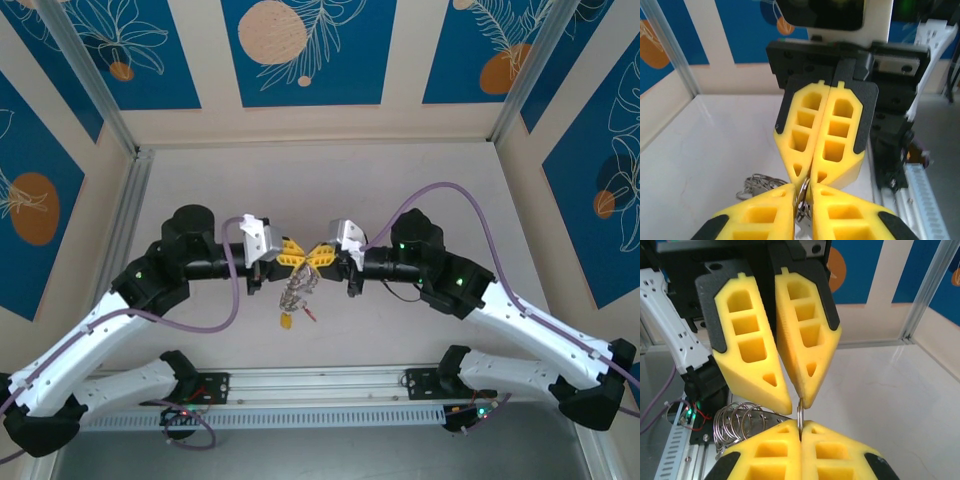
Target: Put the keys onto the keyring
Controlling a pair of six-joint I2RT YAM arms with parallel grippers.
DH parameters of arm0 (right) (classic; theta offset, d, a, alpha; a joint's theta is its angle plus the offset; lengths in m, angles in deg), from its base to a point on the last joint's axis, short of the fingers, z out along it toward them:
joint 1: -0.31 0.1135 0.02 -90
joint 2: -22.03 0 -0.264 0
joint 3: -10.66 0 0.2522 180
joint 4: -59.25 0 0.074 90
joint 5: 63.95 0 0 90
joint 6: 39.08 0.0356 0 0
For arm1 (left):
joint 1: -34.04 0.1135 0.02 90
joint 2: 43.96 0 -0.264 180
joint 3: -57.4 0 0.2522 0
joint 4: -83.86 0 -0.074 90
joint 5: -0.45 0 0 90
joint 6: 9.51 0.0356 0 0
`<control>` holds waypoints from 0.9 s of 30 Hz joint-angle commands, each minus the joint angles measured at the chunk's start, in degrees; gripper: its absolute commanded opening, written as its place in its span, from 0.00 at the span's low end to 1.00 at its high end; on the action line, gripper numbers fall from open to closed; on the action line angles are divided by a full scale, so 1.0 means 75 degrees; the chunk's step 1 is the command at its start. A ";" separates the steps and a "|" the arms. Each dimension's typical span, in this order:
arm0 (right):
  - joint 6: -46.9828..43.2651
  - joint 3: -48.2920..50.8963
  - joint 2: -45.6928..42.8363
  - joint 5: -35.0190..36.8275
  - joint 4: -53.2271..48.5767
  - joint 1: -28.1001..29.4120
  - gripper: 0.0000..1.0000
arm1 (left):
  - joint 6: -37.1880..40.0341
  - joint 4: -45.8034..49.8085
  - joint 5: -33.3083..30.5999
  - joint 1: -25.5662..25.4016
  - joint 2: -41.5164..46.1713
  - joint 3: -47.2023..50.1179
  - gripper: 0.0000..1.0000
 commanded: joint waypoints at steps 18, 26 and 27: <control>-0.0795 -0.0651 0.0051 0.0017 -0.0475 0.0641 0.00 | 0.1502 0.2122 -0.1690 -0.0814 -0.0670 -0.0547 0.17; -0.0905 -0.0494 -0.0212 -0.0062 -0.0438 0.0676 0.00 | 0.1489 0.2030 -0.1790 -0.0814 -0.0620 -0.0466 0.19; -0.0922 -0.0480 -0.0223 -0.0079 -0.0421 0.0689 0.00 | 0.1483 0.2017 -0.1799 -0.0813 -0.0619 -0.0463 0.18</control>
